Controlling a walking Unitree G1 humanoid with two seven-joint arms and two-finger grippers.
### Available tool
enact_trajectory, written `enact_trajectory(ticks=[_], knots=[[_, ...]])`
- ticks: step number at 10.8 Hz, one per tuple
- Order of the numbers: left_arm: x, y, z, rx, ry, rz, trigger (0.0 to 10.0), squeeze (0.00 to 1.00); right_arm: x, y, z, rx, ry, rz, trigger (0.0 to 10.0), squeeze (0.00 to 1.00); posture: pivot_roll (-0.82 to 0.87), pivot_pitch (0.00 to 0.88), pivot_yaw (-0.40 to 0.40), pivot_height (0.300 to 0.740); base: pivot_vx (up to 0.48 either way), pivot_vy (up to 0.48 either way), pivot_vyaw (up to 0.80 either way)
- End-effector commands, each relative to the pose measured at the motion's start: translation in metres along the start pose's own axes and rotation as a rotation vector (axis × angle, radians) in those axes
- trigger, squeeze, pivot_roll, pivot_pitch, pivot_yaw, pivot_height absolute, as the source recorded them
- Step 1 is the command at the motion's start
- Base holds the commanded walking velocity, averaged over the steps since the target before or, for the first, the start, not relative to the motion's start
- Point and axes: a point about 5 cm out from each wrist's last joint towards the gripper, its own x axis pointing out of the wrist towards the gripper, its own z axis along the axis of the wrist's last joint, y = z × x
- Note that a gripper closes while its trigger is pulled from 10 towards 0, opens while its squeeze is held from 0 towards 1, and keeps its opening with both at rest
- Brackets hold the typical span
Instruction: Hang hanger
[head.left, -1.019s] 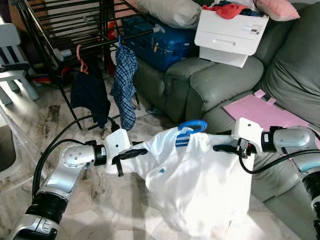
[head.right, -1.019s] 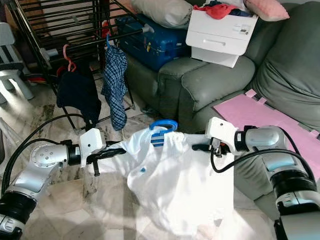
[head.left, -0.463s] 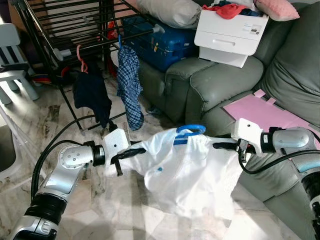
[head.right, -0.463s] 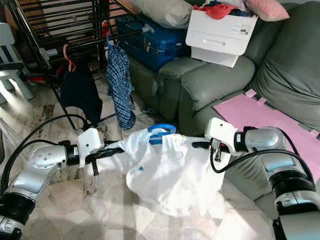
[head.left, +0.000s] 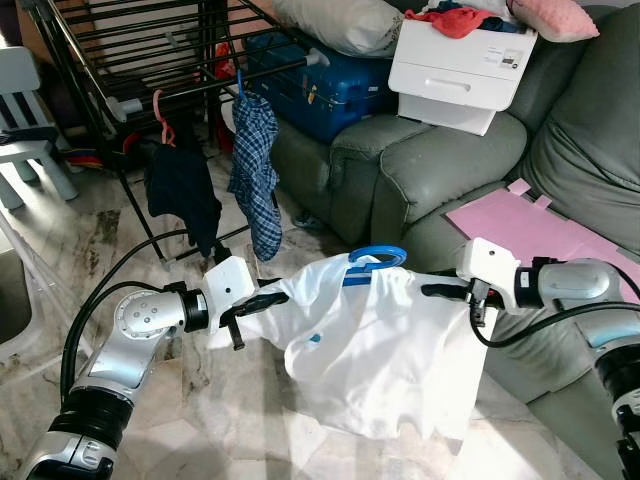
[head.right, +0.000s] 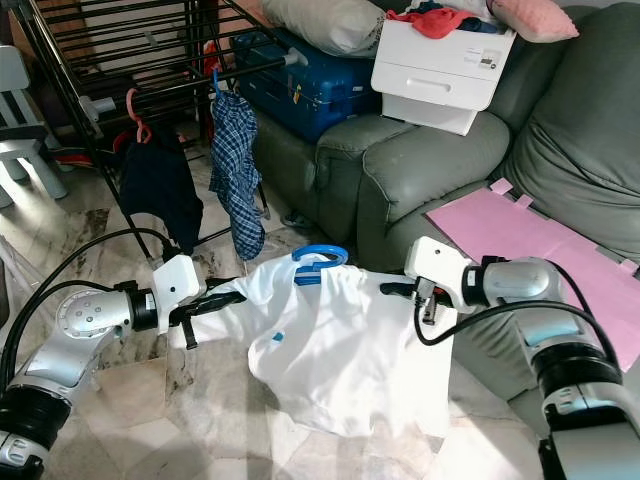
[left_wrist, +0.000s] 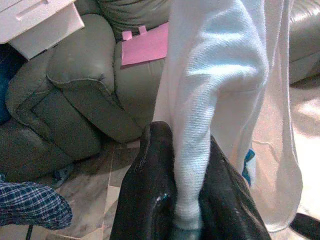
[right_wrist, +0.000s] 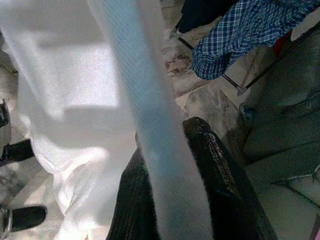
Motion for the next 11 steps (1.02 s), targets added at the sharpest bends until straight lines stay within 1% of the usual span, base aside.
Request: enact_trajectory(ticks=[1, 2, 3, 4, 5, 6, 7, 8, 9, 10, 11], knots=[[0.003, 0.008, 0.012, 0.044, -0.049, 0.033, 2.1, 0.00, 0.002, 0.000, -0.001, 0.011, -0.002, -0.029, 0.0, 0.00, -0.12, 0.000, -0.017, 0.740, 0.000, 0.000, 0.00], [0.004, 0.006, 0.009, 0.025, -0.035, 0.022, 10.0, 0.00, 0.003, 0.001, -0.003, 0.018, 0.000, -0.039, 0.0, 0.00, -0.13, 0.000, -0.018, 0.740, 0.000, 0.000, 0.00], [0.005, 0.004, 0.006, -0.009, -0.037, 0.042, 10.0, 1.00, 0.005, 0.000, -0.006, 0.061, 0.004, -0.078, 0.0, 0.00, -0.13, 0.000, -0.019, 0.740, 0.000, 0.000, 0.00], [0.006, 0.001, 0.005, 0.020, -0.034, 0.065, 10.0, 1.00, 0.006, 0.000, -0.013, 0.085, 0.042, -0.126, 0.0, 0.00, -0.13, 0.000, -0.022, 0.740, 0.000, 0.000, 0.00], [0.006, -0.002, -0.003, -0.045, -0.011, 0.134, 10.0, 1.00, 0.008, 0.002, -0.018, 0.130, 0.057, -0.174, 0.0, 0.00, -0.13, 0.000, -0.022, 0.740, 0.000, 0.000, 0.00], [0.003, -0.005, -0.004, -0.076, -0.033, 0.164, 10.0, 1.00, 0.010, 0.004, -0.022, 0.154, 0.070, -0.206, 0.0, 0.00, -0.13, 0.000, -0.024, 0.740, 0.000, 0.000, 0.00], [-0.001, -0.007, -0.007, -0.104, -0.042, 0.218, 10.0, 1.00, 0.013, 0.007, -0.025, 0.177, 0.078, -0.231, 0.0, 0.00, -0.13, 0.000, -0.023, 0.740, 0.000, 0.000, 0.00], [-0.007, -0.013, -0.012, -0.166, -0.064, 0.302, 10.0, 1.00, 0.018, 0.013, -0.028, 0.211, 0.080, -0.267, 0.0, 0.00, -0.13, 0.000, -0.018, 0.740, 0.000, 0.000, 0.00], [-0.015, -0.026, -0.019, -0.228, -0.070, 0.338, 10.0, 1.00, 0.024, 0.019, -0.031, 0.261, 0.084, -0.320, 0.0, 0.00, -0.13, 0.000, -0.019, 0.740, 0.000, 0.000, 0.00], [-0.021, -0.033, -0.023, -0.284, -0.075, 0.415, 10.0, 1.00, 0.027, 0.021, -0.033, 0.324, 0.084, -0.397, 0.0, 0.00, -0.13, 0.000, -0.017, 0.740, 0.000, 0.000, 0.00], [-0.031, -0.028, -0.026, -0.308, -0.067, 0.665, 10.0, 1.00, 0.028, 0.020, -0.035, 0.394, 0.083, -0.510, 0.0, 0.00, -0.12, 0.000, -0.016, 0.740, 0.000, 0.000, 0.00]])
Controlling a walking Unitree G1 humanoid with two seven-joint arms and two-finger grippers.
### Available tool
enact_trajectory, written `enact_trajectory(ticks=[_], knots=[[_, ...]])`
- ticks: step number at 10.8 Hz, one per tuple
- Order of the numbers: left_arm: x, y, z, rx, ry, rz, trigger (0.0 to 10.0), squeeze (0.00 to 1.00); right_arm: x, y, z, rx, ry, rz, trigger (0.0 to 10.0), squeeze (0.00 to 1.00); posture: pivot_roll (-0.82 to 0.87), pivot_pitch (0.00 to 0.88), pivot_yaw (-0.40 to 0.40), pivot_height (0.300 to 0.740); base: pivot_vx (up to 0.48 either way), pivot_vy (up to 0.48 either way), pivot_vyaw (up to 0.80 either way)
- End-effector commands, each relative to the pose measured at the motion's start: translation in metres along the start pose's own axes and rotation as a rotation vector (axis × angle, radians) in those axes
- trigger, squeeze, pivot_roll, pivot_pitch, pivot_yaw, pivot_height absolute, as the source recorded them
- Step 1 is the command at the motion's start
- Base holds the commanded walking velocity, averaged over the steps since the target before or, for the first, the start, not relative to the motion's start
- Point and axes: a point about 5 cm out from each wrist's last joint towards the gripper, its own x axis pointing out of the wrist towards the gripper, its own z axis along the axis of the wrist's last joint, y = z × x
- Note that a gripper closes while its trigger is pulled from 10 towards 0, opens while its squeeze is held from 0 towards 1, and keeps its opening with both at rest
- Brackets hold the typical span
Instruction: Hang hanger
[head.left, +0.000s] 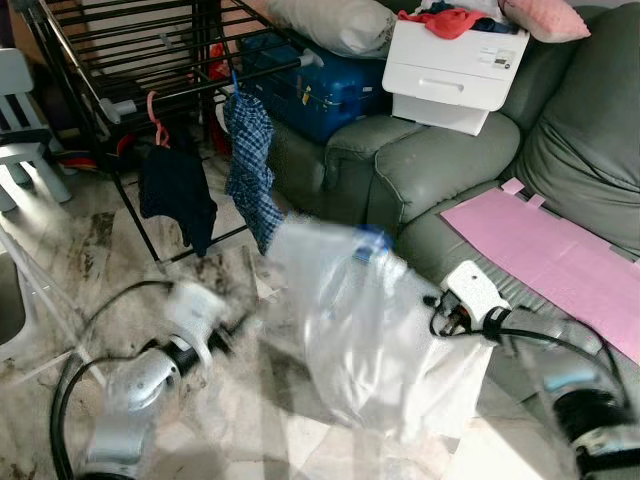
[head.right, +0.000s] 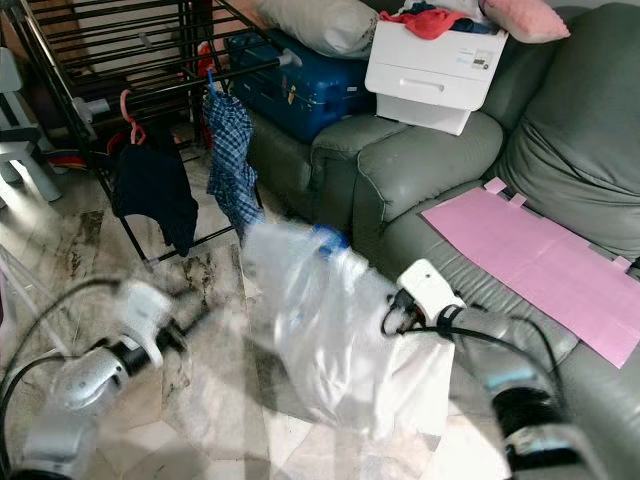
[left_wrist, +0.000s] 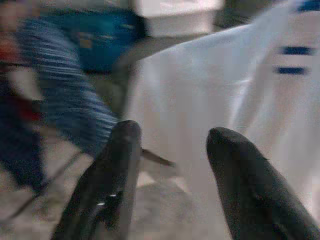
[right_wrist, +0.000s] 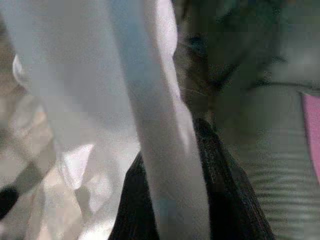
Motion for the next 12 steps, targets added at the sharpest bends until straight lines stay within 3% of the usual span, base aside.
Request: enact_trajectory(ticks=[1, 3, 4, 6, 7, 8, 10, 12], knots=[[-0.002, 0.010, 0.007, 0.003, -0.013, 0.117, 10.0, 1.00, -0.004, -0.013, 0.015, 0.043, -0.070, -0.097, 0.0, 0.00, -0.12, 0.000, -0.018, 0.740, 0.000, 0.000, 0.00], [-0.009, 0.016, 0.006, -0.112, -0.023, 0.337, 10.0, 1.00, -0.006, -0.016, 0.020, 0.206, -0.109, -0.276, 0.0, 0.00, -0.12, 0.000, -0.018, 0.740, 0.000, 0.000, 0.00], [-0.013, 0.019, 0.004, -0.123, -0.018, 0.426, 10.0, 1.00, -0.007, -0.012, 0.019, 0.259, -0.110, -0.337, 0.0, 0.00, -0.12, 0.000, -0.017, 0.740, 0.000, 0.000, 0.00], [-0.017, 0.017, 0.000, -0.114, 0.001, 0.539, 10.0, 1.00, -0.009, 0.018, 0.017, 0.368, -0.156, -0.337, 0.0, 0.00, -0.12, 0.000, -0.007, 0.740, 0.000, 0.000, 0.00], [-0.015, 0.013, 0.001, -0.095, 0.009, 0.538, 10.0, 0.45, -0.012, 0.027, 0.015, 0.420, -0.167, -0.347, 3.2, 0.00, -0.12, 0.000, -0.002, 0.740, 0.000, 0.000, 0.00], [-0.013, 0.010, 0.002, -0.094, 0.012, 0.549, 10.0, 0.00, -0.013, 0.032, 0.017, 0.446, -0.178, -0.339, 10.0, 0.00, -0.12, 0.000, -0.002, 0.740, 0.000, 0.000, 0.00], [-0.008, 0.003, 0.004, -0.099, -0.002, 0.533, 10.0, 0.00, -0.015, 0.036, 0.021, 0.459, -0.193, -0.344, 10.0, 0.00, -0.12, 0.000, -0.001, 0.740, 0.000, 0.000, 0.00], [-0.003, -0.003, 0.006, -0.107, -0.005, 0.508, 10.0, 0.00, -0.016, 0.035, 0.025, 0.466, -0.201, -0.351, 10.0, 0.00, -0.12, 0.000, -0.002, 0.740, 0.000, 0.000, 0.79]])
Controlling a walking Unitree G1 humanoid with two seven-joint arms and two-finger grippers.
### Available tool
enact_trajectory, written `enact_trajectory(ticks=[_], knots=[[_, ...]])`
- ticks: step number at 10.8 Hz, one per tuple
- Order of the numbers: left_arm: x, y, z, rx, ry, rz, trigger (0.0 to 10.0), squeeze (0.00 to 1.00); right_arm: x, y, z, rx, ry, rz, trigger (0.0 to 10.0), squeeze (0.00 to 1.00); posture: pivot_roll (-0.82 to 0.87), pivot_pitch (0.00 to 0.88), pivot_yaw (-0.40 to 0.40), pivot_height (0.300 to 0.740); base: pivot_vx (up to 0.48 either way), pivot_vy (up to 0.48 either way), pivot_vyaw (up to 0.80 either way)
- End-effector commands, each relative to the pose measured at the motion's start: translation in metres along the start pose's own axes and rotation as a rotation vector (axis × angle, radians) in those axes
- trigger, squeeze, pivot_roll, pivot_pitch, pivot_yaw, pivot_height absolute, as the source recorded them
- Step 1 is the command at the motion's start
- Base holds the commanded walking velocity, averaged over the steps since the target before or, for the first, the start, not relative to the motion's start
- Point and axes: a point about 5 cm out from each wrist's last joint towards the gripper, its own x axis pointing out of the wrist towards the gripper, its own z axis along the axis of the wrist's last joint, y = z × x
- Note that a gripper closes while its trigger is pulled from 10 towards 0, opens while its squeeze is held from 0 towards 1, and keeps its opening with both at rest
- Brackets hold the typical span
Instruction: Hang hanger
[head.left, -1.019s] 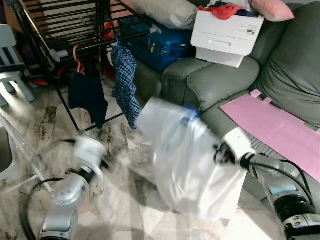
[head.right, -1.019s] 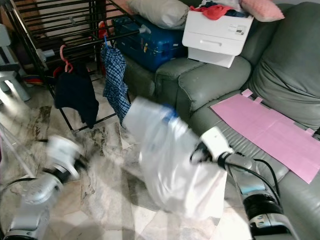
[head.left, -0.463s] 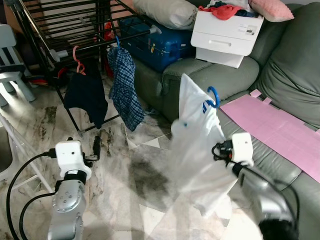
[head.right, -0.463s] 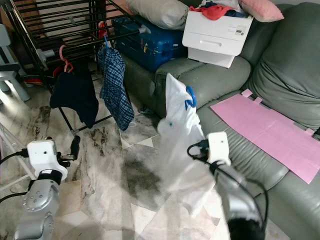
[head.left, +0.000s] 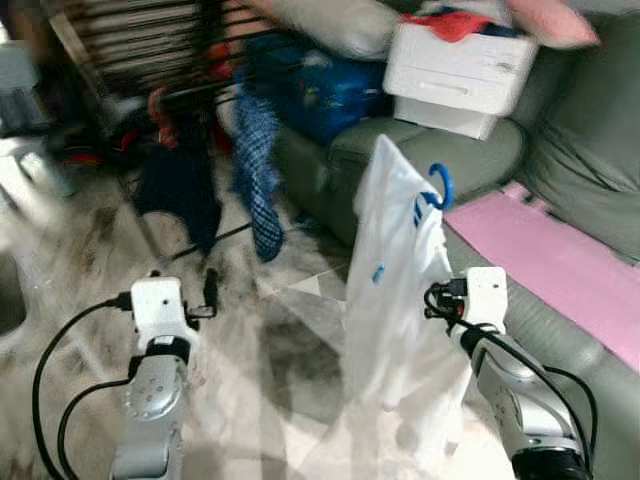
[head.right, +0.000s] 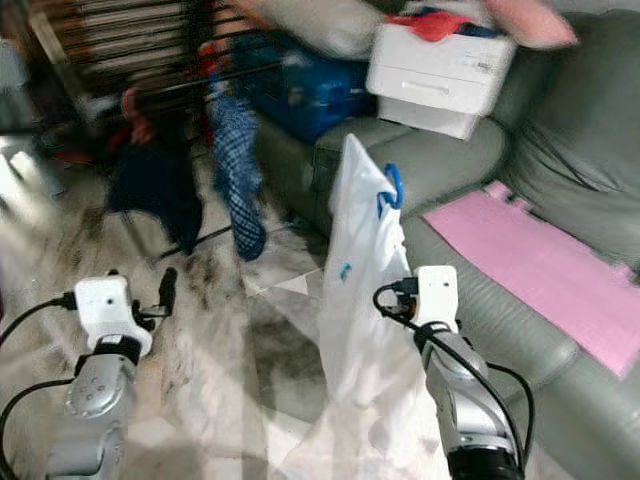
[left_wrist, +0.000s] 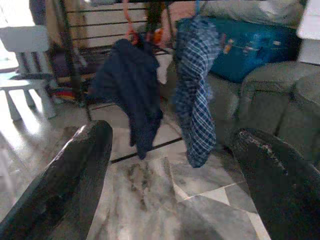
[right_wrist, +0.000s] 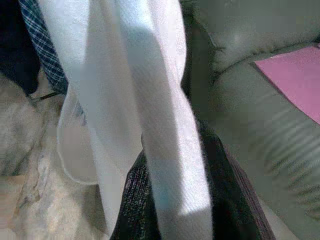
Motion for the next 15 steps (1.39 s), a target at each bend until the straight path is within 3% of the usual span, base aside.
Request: enact_trajectory(ticks=[1, 3, 12, 15], knots=[[0.001, -0.003, 0.004, 0.009, -0.012, -0.011, 10.0, 0.00, -0.001, 0.000, 0.016, 0.001, -0.067, -0.001, 10.0, 0.00, -0.13, 0.000, -0.001, 0.740, 0.000, 0.000, 0.79], [0.002, -0.006, 0.003, 0.010, -0.010, -0.033, 10.0, 0.00, -0.001, 0.000, 0.016, 0.009, -0.063, -0.010, 10.0, 0.00, -0.13, 0.000, 0.003, 0.740, 0.133, 0.000, 0.68], [0.005, -0.014, 0.005, 0.005, -0.011, -0.057, 10.0, 0.00, 0.001, 0.002, 0.015, 0.014, -0.041, -0.016, 10.0, 0.00, -0.13, 0.000, 0.000, 0.740, 0.361, 0.000, 0.00], [0.003, -0.013, 0.008, 0.039, -0.012, -0.048, 10.0, 0.00, 0.000, 0.002, 0.013, 0.016, -0.028, -0.019, 10.0, 0.00, -0.14, 0.000, 0.000, 0.740, 0.389, 0.000, 0.00]])
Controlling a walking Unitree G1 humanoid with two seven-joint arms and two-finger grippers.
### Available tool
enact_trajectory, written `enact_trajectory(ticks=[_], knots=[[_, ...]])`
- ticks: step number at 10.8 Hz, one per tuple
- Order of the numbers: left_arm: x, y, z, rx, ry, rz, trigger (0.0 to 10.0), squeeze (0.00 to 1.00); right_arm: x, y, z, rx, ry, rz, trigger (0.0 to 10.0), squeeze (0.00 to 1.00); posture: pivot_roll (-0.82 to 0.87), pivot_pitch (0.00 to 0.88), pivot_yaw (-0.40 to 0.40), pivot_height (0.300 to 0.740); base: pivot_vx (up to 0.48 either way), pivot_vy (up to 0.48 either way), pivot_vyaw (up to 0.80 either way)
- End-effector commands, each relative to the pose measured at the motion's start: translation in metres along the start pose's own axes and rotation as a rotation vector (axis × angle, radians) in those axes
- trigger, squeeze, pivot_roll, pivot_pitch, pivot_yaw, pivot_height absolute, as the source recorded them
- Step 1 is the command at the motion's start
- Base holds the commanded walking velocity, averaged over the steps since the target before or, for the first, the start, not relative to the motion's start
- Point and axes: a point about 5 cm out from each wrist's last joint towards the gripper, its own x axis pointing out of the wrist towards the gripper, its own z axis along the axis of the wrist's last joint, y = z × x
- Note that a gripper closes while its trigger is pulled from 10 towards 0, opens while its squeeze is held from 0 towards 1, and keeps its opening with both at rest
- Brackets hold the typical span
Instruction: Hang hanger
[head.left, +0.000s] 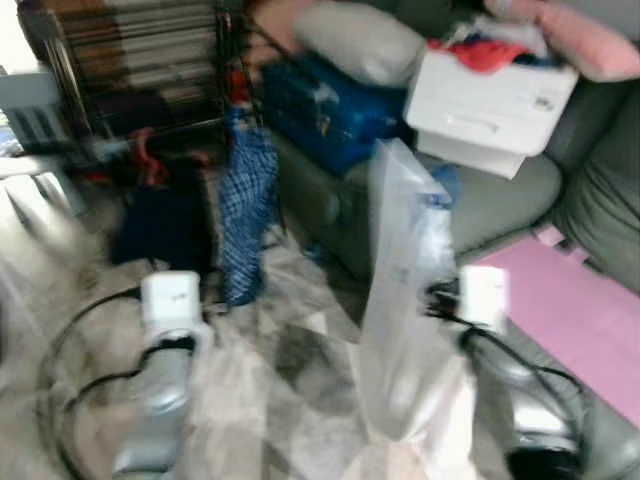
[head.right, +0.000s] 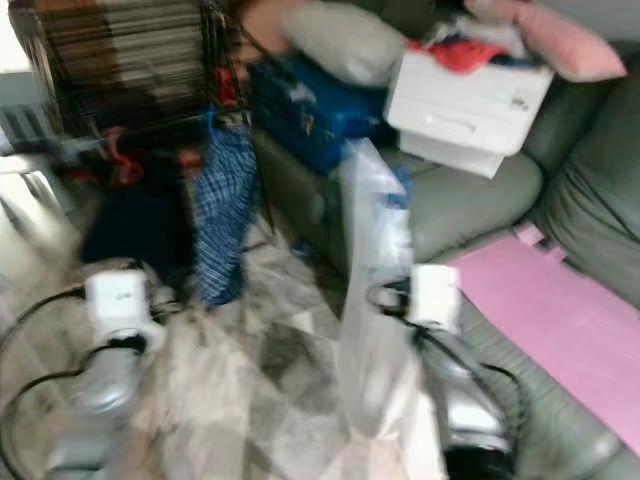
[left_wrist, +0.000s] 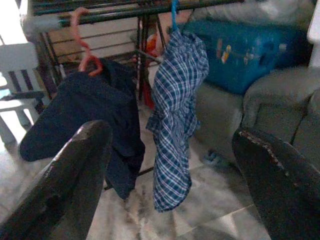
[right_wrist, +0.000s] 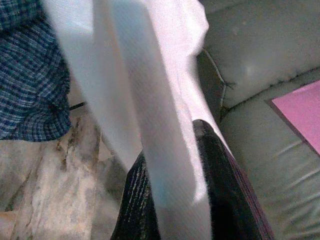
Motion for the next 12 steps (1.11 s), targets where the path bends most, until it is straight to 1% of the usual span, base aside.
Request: enact_trajectory(ticks=[1, 2, 3, 5, 7, 8, 9, 10, 11, 12], knots=[[-0.001, -0.004, 0.009, 0.011, -0.032, -0.007, 10.0, 0.00, -0.002, -0.009, 0.013, -0.006, -0.050, -0.024, 10.0, 0.00, -0.13, 0.000, -0.002, 0.740, 0.386, 0.000, 0.62], [-0.004, -0.002, 0.008, 0.021, -0.027, -0.004, 10.0, 0.00, -0.002, -0.009, 0.012, -0.005, -0.045, -0.026, 10.0, 0.00, -0.12, 0.000, -0.004, 0.740, 0.401, 0.000, 0.78], [-0.007, 0.000, 0.005, 0.024, -0.016, 0.004, 10.0, 0.00, -0.001, -0.006, 0.010, -0.003, -0.035, -0.019, 10.0, 0.00, -0.12, 0.000, -0.006, 0.740, 0.405, 0.000, 0.78], [-0.006, 0.000, 0.007, 0.015, -0.012, 0.011, 10.0, 0.00, 0.001, -0.003, 0.009, -0.013, -0.025, 0.001, 10.0, 0.00, -0.12, 0.000, -0.006, 0.740, 0.416, 0.000, 0.78], [-0.004, -0.002, 0.006, 0.023, 0.007, 0.016, 10.0, 0.00, 0.000, -0.007, 0.007, -0.005, -0.014, -0.010, 10.0, 0.00, -0.13, 0.000, -0.002, 0.740, 0.337, 0.000, 0.78], [-0.004, -0.001, 0.006, 0.051, 0.000, 0.049, 10.0, 0.00, -0.001, -0.008, 0.005, 0.002, -0.002, -0.017, 10.0, 0.00, -0.13, 0.000, -0.003, 0.740, 0.000, 0.000, 0.59], [-0.008, 0.004, 0.008, 0.103, -0.007, 0.104, 10.0, 0.00, -0.002, -0.009, 0.003, 0.014, 0.015, -0.016, 10.0, 0.00, -0.12, 0.000, -0.005, 0.740, 0.000, 0.000, 0.00], [-0.021, 0.014, 0.004, 0.116, 0.006, 0.129, 10.0, 0.00, -0.005, -0.010, 0.003, 0.013, 0.014, -0.010, 10.0, 0.00, -0.11, 0.000, -0.009, 0.740, 0.000, 0.000, 0.00], [-0.033, 0.019, -0.003, 0.113, 0.033, 0.124, 10.0, 0.00, -0.009, -0.012, 0.003, 0.009, 0.011, -0.010, 10.0, 0.00, -0.10, 0.000, -0.014, 0.740, 0.000, 0.000, 0.00], [-0.045, 0.024, -0.013, 0.131, 0.070, 0.112, 10.0, 0.00, -0.012, -0.015, 0.000, 0.014, 0.015, -0.028, 10.0, 0.00, -0.10, 0.000, -0.016, 0.740, 0.000, 0.000, 0.00]])
